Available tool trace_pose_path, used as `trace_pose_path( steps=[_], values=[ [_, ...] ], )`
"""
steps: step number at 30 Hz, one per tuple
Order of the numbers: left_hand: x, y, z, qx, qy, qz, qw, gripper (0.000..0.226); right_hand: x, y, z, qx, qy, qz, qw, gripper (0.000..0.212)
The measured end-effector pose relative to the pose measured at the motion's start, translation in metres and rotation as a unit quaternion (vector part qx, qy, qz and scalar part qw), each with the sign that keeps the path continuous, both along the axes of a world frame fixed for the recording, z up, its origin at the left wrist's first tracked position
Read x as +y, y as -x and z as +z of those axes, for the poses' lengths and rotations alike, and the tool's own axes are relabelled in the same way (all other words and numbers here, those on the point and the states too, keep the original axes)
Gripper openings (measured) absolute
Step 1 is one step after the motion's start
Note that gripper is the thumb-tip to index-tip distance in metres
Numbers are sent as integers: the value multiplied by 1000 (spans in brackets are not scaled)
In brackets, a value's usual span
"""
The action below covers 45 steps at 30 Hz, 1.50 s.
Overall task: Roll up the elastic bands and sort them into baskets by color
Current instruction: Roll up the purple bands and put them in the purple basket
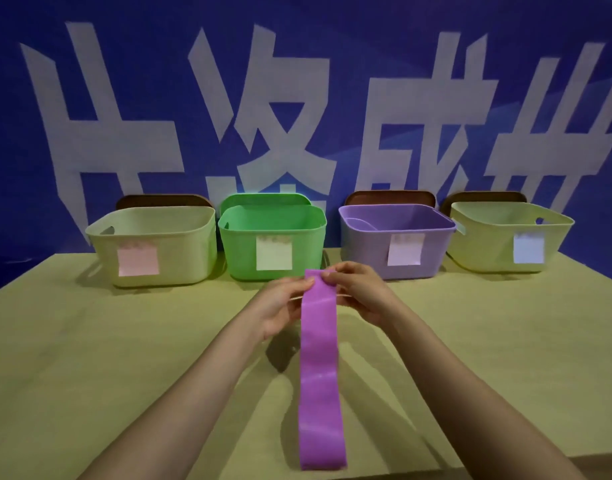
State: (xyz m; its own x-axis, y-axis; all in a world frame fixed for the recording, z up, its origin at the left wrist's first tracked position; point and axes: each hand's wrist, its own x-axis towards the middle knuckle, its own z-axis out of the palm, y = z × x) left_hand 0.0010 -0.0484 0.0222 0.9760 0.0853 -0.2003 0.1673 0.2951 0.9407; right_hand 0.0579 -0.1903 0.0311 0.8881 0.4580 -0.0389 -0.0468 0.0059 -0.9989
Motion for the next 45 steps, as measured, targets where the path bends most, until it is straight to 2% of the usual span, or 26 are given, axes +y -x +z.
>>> trace_pose_path(
  steps=[2,5,9,15,19,24,31,37,41,45],
  values=[
    [6,-14,-31,24,-48,36,998,25,8,-12,-31,-2,50,-20,999,13],
    [13,-32,-60,19,-85,60,994,30,19,-29,-68,-9,33,-58,998,15],
    [17,-56,-71,2,-112,68,991,20,26,-49,-89,-127,71,-77,986,16],
    [17,-66,-83,-32,-165,105,980,12,21,-56,-97,-142,18,-52,988,7],
    [20,-62,-83,-45,-145,105,983,13,23,-57,-99,-147,16,-65,987,7],
    [24,-59,-81,-48,-106,54,992,30,23,-57,-99,-131,-1,-83,988,8],
    [24,-59,-80,-51,-46,72,995,22,23,-52,-95,-139,-18,-80,987,9],
    [19,-59,-82,-68,-56,106,990,17,21,-54,-97,-156,2,-62,986,9],
    [18,-60,-83,-80,-64,116,988,11,22,-55,-98,-202,49,-85,974,8],
    [19,-60,-84,-75,-88,84,990,25,20,-52,-96,-187,53,-91,977,14]
  ],
)
